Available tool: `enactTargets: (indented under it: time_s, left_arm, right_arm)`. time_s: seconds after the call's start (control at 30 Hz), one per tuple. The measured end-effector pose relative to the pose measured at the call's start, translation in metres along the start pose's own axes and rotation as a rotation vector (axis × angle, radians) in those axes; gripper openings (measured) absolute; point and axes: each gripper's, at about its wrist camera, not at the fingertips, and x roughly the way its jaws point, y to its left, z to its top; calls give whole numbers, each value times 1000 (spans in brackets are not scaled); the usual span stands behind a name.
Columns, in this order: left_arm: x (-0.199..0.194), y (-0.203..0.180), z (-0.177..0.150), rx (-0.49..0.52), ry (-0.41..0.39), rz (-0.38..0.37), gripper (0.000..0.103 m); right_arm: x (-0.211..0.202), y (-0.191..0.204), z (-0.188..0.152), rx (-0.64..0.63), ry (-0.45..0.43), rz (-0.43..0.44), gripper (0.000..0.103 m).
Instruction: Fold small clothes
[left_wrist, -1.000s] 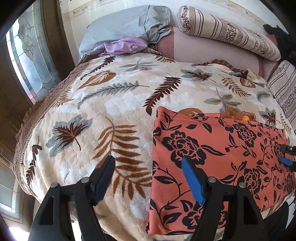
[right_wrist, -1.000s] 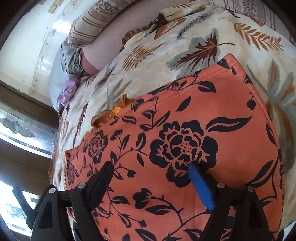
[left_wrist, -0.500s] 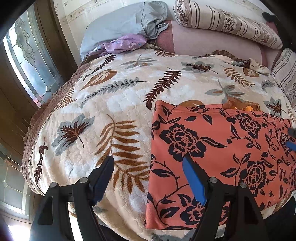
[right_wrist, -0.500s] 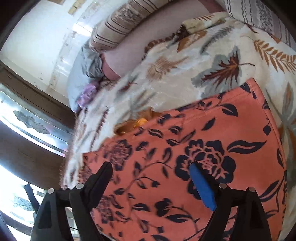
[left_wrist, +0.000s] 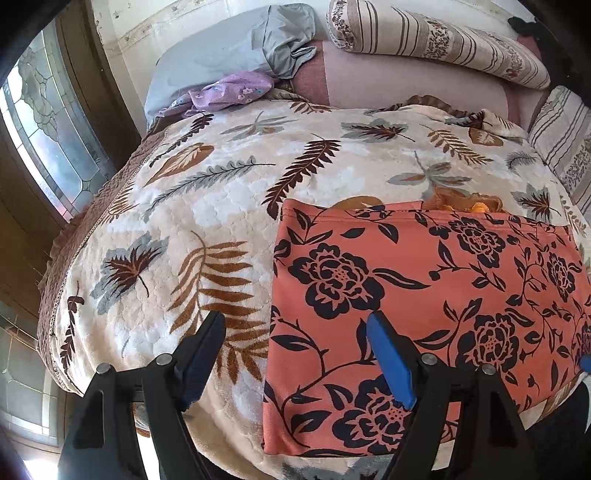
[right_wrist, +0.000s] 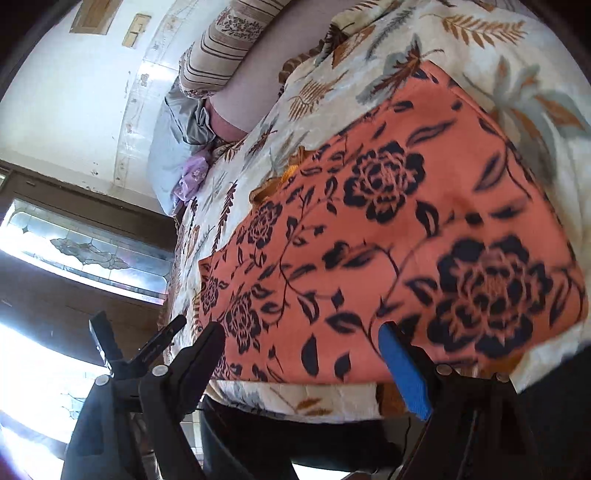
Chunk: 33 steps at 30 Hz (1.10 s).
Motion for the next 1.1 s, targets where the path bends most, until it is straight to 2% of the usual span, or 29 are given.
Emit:
enactTargets:
  time_s: [0.13,0.3,0.47,0.67,0.77,0.93,1.1]
  left_arm:
    - [-2,-12,-2,-12,-4,-62,79]
    - [-5,-34,-8,-24,-1,-180,84]
    - [3,-56,-16,-19,60,-242,86]
    - [2,-74,-17,-16,82,-256,86]
    - [0,-83,-13,22,79,-227,86]
    - [-5,-91,-10,61,42,-171,86]
    - [-2,-92,-10,81,48,-162,86]
  right_arm:
    - [-6,-29,-23,97,-26,-43,87]
    - [-16,-59,-19,222,-110,-120,93]
    - [-18,-80,-7,328,-153,-50,94]
    - [-28,-85,7,344,-210,0,96]
    - [-33,-90,17,355,-251,-15,96]
    - [-31,-97,21,349,-244,-10,96]
    - [-32,-101,17,340,-247,-7,97]
